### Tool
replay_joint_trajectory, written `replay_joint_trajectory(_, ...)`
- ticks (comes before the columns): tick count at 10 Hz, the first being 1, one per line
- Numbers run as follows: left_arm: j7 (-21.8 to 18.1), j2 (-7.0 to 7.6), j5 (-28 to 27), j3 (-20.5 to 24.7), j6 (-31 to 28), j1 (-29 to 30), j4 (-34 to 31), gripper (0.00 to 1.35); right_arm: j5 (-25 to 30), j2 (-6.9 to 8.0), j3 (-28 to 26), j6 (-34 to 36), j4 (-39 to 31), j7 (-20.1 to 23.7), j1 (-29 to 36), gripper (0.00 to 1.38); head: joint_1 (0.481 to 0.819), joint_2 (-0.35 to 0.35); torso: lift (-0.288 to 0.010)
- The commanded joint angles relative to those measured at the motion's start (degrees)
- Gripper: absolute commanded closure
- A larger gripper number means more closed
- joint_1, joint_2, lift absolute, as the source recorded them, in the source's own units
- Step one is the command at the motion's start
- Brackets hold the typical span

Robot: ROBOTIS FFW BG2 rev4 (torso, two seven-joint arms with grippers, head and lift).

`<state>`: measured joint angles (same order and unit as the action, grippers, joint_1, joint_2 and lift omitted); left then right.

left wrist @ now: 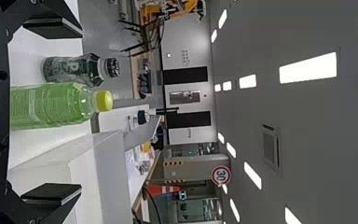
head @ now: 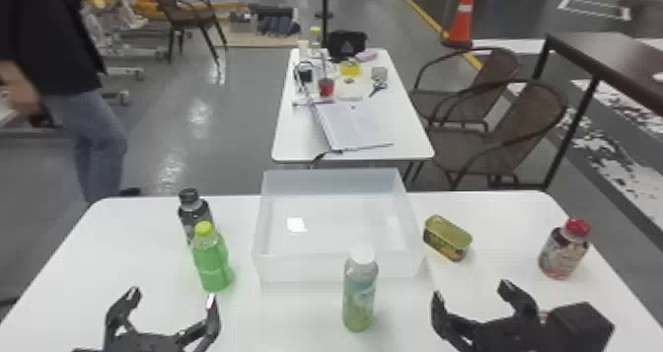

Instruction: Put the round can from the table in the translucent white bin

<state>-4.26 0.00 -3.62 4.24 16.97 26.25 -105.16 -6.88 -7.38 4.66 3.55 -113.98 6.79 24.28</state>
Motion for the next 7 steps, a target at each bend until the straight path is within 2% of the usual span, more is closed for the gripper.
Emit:
replay_joint_trajectory(1,0.0,-0.15,-0.2,0.0,-0.7,0.1,-0.4,0.14,0.0,0.00,0.0,0.1,-0.2,0.0,0.1,0.13,0.549,0.000,-0.100)
replay_joint_trajectory(6,0.0,-0.15,-0.3,-0.1,-0.6,0.1,-0.4,0.14,0.0,0.09,0.0,-0.3,-0.1,-0.1,0.1,0.13,0.549,0.000,-0.100)
replay_joint_trajectory(7,0.0,-0.15,-0.2,-0.1,-0.6,0.1,-0.4,0.14,0.1,0.09,0.0,-1.0,-0.2,-1.8,0.6,0.13,0.549,0.000,-0.100)
